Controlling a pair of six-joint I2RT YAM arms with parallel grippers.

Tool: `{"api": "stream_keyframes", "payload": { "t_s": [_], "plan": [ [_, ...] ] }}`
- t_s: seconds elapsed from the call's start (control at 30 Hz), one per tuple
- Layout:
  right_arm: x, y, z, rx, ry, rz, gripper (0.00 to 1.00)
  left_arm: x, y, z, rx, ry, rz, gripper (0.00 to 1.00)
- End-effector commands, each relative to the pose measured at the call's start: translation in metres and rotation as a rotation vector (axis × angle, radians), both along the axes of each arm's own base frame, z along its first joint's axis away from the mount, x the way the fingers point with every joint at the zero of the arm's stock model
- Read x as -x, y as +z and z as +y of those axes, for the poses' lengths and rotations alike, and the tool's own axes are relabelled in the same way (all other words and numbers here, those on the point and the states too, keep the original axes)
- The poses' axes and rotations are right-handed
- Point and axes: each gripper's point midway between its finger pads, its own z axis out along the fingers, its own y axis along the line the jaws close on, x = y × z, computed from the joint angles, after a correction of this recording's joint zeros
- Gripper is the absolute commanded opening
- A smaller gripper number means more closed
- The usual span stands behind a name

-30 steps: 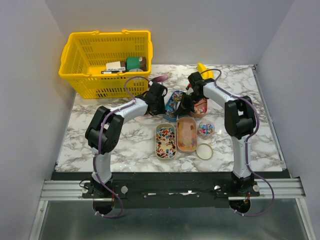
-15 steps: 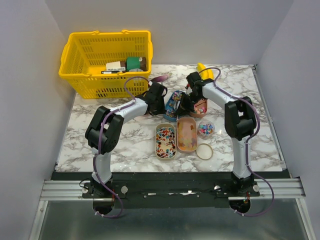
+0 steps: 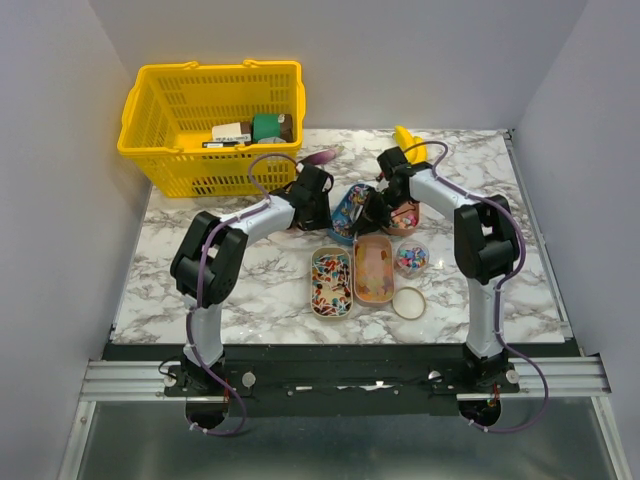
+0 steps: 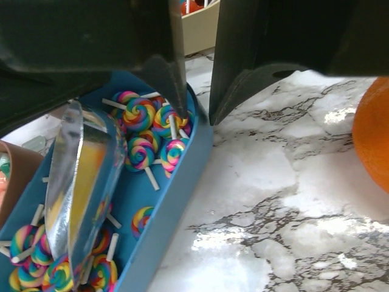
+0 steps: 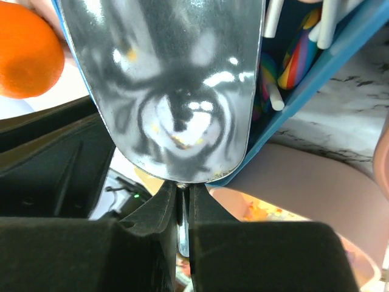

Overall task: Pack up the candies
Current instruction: Scoop the fake candies from the storage box.

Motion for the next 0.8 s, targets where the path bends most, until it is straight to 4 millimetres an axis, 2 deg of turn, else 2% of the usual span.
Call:
{"api": "stream_keyframes", "payload": {
  "t_s": [0.0, 0.1, 0.2, 0.33, 0.4, 0.5, 0.53, 0.57, 0.6, 0.63, 0.67, 0.7, 0.73, 0.77],
  "plan": [
    [0.023, -0.006, -0.009, 0.010, -0.088, 0.175, 0.01, 0.006, -0.021, 0.022, -0.093, 0.016, 0.057, 0.44],
    [0.024, 0.010, 0.007, -0.107, -0.130, 0.232, 0.01, 0.002, -0.021, 0.026, -0.117, 0.019, 0.044, 0.50],
    [0.022, 0.019, 0.018, -0.180, -0.184, 0.272, 0.01, -0.001, -0.023, 0.026, -0.125, 0.016, 0.038, 0.50],
    [0.009, 0.023, 0.022, -0.214, -0.261, 0.299, 0.01, -0.003, -0.027, 0.025, -0.131, 0.010, 0.040, 0.45],
    [0.009, 0.022, 0.024, -0.252, -0.299, 0.343, 0.01, -0.003, -0.029, 0.025, -0.136, 0.006, 0.040, 0.43],
    [0.000, 0.011, 0.013, -0.195, -0.354, 0.325, 0.01, -0.001, -0.033, 0.026, -0.142, 0.002, 0.049, 0.34],
    [0.000, 0.007, 0.008, -0.168, -0.365, 0.324, 0.01, -0.001, -0.035, 0.027, -0.145, 0.001, 0.051, 0.29],
    [-0.004, -0.006, -0.004, -0.093, -0.393, 0.302, 0.01, 0.000, -0.036, 0.027, -0.147, 0.000, 0.057, 0.26],
    [-0.012, -0.004, -0.010, -0.050, -0.376, 0.250, 0.01, 0.001, -0.036, 0.026, -0.143, -0.003, 0.059, 0.19],
    [-0.007, -0.012, -0.019, 0.015, -0.374, 0.261, 0.01, 0.001, -0.038, 0.026, -0.145, -0.003, 0.062, 0.15],
    [-0.012, -0.021, -0.032, 0.091, -0.391, 0.231, 0.01, 0.001, -0.038, 0.027, -0.146, -0.003, 0.063, 0.12],
    [-0.008, -0.027, -0.038, 0.125, -0.385, 0.230, 0.00, 0.002, -0.039, 0.027, -0.147, -0.003, 0.066, 0.09],
    [-0.007, -0.033, -0.044, 0.151, -0.388, 0.227, 0.01, 0.001, -0.039, 0.026, -0.146, -0.004, 0.066, 0.01],
    [-0.008, -0.038, -0.053, 0.203, -0.403, 0.204, 0.01, 0.001, -0.039, 0.027, -0.150, -0.002, 0.069, 0.00]
  ]
}}
